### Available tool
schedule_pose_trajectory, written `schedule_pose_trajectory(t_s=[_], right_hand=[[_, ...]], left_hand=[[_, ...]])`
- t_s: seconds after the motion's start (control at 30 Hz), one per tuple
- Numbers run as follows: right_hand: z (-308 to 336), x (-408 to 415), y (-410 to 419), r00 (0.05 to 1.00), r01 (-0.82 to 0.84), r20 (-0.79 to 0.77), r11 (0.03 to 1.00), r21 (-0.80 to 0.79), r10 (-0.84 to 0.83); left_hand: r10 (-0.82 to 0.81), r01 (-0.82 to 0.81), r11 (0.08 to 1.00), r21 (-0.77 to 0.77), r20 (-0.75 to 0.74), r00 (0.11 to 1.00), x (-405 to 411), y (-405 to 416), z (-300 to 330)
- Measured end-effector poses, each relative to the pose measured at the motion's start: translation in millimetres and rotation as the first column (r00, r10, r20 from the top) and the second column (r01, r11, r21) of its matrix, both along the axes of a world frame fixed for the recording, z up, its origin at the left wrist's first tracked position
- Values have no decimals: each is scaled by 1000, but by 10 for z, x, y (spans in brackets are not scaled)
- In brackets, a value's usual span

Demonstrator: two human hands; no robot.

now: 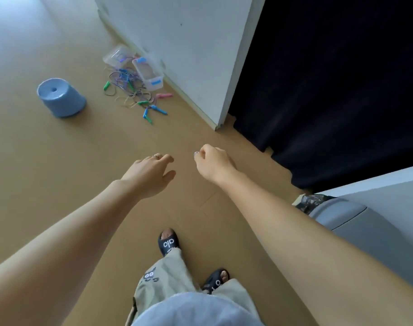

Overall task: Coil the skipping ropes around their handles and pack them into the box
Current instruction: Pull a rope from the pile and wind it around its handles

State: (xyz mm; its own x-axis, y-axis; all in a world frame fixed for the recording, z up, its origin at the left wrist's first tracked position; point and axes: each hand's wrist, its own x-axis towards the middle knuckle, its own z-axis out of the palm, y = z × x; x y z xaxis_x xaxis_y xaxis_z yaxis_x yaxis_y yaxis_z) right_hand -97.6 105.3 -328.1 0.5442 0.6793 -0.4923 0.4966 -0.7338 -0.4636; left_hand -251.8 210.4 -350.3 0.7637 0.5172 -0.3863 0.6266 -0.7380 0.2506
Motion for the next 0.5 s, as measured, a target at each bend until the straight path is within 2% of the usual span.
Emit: schedule_pose_trajectory(t_s=[0.17, 0.5], right_hand=[[-256, -361, 743, 994, -105, -54, 982, -155, 98], [-409, -514, 2320, 965, -261, -83, 950, -169, 250]], left_hand=[[84, -87, 995, -43, -55, 995, -474, 659, -107], [220, -225, 971, -79, -72, 973, -642, 1941, -209]])
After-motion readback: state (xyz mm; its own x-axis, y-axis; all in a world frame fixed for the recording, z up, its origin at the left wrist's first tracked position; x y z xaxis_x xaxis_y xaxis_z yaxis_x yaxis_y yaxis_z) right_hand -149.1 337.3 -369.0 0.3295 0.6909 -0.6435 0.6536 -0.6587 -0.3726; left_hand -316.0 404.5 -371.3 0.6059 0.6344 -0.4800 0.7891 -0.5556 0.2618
